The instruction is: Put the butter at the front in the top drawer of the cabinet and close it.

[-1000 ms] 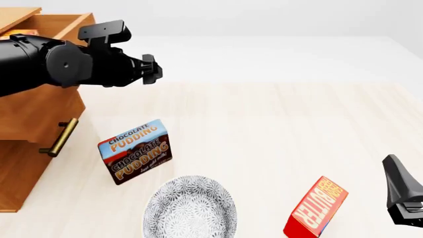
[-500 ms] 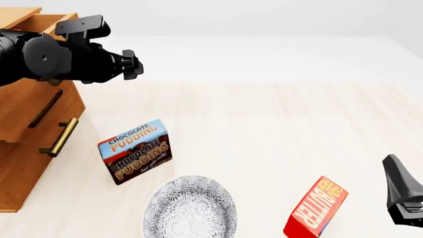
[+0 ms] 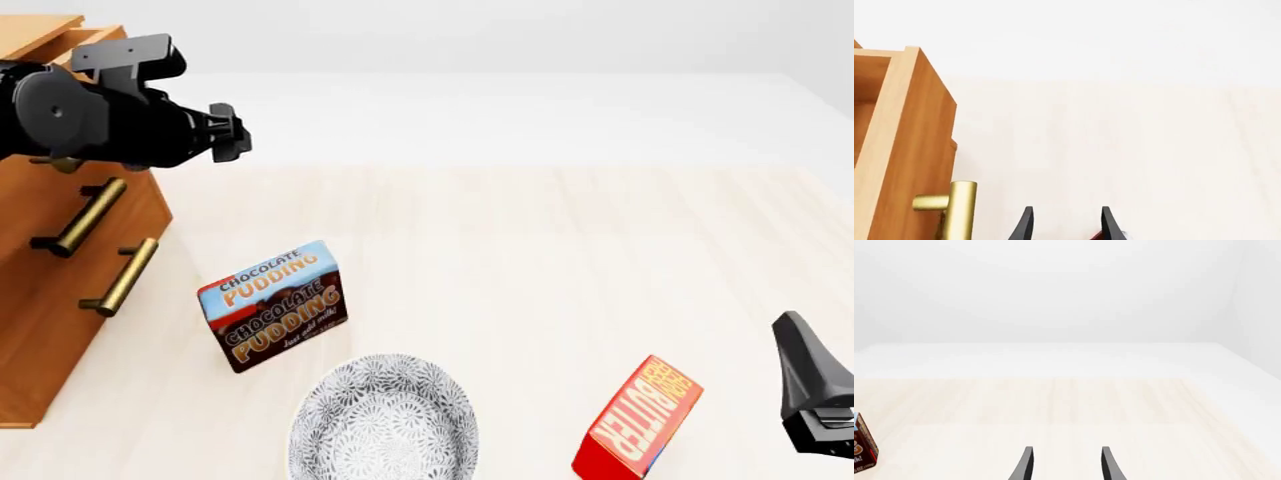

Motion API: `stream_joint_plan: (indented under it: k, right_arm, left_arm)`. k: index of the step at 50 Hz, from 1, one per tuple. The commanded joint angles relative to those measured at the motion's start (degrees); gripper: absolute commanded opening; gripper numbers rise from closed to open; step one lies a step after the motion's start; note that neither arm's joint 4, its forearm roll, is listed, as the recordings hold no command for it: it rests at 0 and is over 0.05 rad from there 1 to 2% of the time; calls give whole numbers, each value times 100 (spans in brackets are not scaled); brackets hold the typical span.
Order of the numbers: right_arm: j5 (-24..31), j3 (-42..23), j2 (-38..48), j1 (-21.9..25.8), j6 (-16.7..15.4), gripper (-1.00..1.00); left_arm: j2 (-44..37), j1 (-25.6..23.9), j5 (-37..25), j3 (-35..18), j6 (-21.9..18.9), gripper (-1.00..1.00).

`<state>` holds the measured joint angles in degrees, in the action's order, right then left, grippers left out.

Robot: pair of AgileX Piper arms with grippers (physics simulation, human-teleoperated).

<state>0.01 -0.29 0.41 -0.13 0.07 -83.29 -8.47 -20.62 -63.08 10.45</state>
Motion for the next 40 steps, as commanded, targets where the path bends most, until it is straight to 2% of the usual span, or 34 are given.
stream_joint_plan:
  k: [1,12,40]
  right_arm:
    - [2,3,-6,1,-2,100]
    - [-6,3,1,0,0,100]
    - [-6,3,1,0,-2,100]
  left_arm:
    - [55,340,-95,14,-115,100]
    - [188,590,0,283,-101,100]
    - [650,1329,-37,507,-264,100]
